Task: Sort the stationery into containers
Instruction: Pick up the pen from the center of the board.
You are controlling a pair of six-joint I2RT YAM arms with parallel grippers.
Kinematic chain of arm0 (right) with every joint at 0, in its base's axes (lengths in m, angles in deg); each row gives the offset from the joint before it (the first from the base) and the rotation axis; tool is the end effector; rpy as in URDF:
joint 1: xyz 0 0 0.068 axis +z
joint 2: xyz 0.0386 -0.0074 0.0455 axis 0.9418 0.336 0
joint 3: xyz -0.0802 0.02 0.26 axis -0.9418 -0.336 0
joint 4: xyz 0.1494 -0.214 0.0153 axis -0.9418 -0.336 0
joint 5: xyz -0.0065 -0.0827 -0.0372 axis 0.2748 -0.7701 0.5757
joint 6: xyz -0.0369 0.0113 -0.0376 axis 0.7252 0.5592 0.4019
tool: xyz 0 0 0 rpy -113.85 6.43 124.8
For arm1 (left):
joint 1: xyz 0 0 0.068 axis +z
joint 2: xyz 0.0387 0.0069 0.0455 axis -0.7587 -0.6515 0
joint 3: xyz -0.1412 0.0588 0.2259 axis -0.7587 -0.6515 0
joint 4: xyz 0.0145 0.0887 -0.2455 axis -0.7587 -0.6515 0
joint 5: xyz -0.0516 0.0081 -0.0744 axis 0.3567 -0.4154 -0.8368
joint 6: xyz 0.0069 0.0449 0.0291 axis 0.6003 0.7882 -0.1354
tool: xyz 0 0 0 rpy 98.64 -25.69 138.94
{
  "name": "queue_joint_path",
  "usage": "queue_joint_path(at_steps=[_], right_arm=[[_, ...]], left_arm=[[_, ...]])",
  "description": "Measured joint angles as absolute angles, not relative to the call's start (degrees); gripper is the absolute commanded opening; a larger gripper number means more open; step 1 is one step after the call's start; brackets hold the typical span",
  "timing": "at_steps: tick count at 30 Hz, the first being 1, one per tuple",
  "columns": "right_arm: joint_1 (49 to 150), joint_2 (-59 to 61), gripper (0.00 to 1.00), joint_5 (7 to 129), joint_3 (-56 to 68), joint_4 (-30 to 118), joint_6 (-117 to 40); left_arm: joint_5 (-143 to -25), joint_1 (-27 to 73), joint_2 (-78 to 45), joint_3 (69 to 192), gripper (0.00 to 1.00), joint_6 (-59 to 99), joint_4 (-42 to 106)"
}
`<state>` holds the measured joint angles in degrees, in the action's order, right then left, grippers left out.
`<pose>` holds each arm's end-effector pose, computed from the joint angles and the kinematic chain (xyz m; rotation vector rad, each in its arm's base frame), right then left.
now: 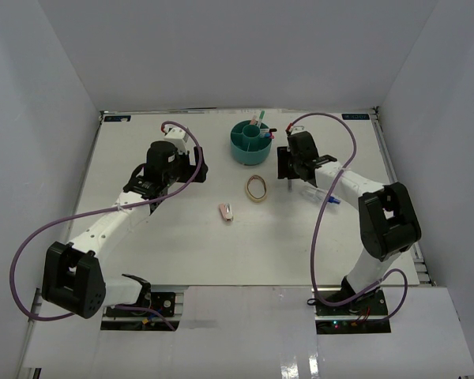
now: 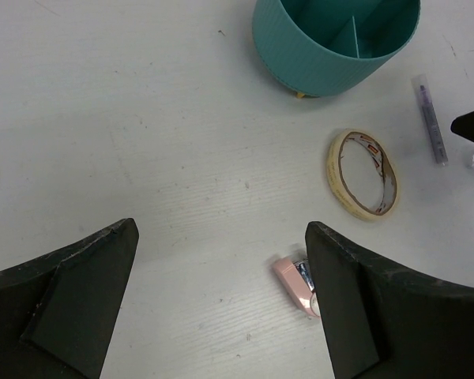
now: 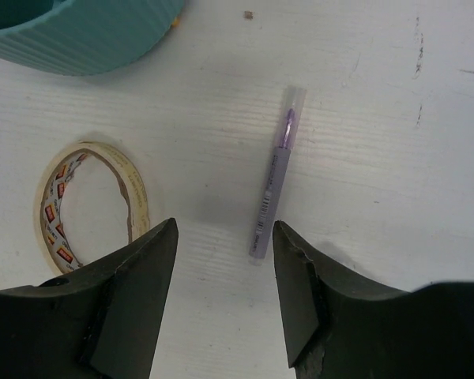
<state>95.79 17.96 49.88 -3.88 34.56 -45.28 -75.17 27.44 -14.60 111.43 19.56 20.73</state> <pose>0.3431 0.1557 0.2224 -0.1465 2.2896 0.1355 0.2701 -0.1083 0.2847 0.1737 2.0932 -0.3512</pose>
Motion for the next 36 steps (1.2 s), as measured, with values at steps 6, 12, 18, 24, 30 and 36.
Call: queue_joint_path(at_steps=[6,12,18,24,30,36], right_arm=[[95.95,18.10,0.57,49.49,-4.90,37.10,-45.30],[95.99,20.35,0.54,47.24,-3.99,37.29,-45.25],[95.69,26.36,0.51,45.03,0.52,36.22,-45.97],[92.71,28.52,0.52,44.62,2.11,34.69,-47.18],[90.09,31.89,0.51,45.10,6.20,33.93,-47.90],[89.76,36.13,0.49,46.82,8.63,33.49,-48.07]], left_arm=[[-76.59,27.44,-14.95,111.45,0.98,19.39,20.73],[-77.50,27.44,-15.34,111.45,0.98,19.15,20.69],[-77.70,27.44,-15.78,111.45,0.98,19.15,20.30],[-77.83,27.44,-15.78,111.45,0.98,19.15,20.32],[-78.09,27.44,-15.78,111.45,0.98,19.15,20.28],[-78.16,27.44,-15.84,111.47,0.98,19.15,19.95]])
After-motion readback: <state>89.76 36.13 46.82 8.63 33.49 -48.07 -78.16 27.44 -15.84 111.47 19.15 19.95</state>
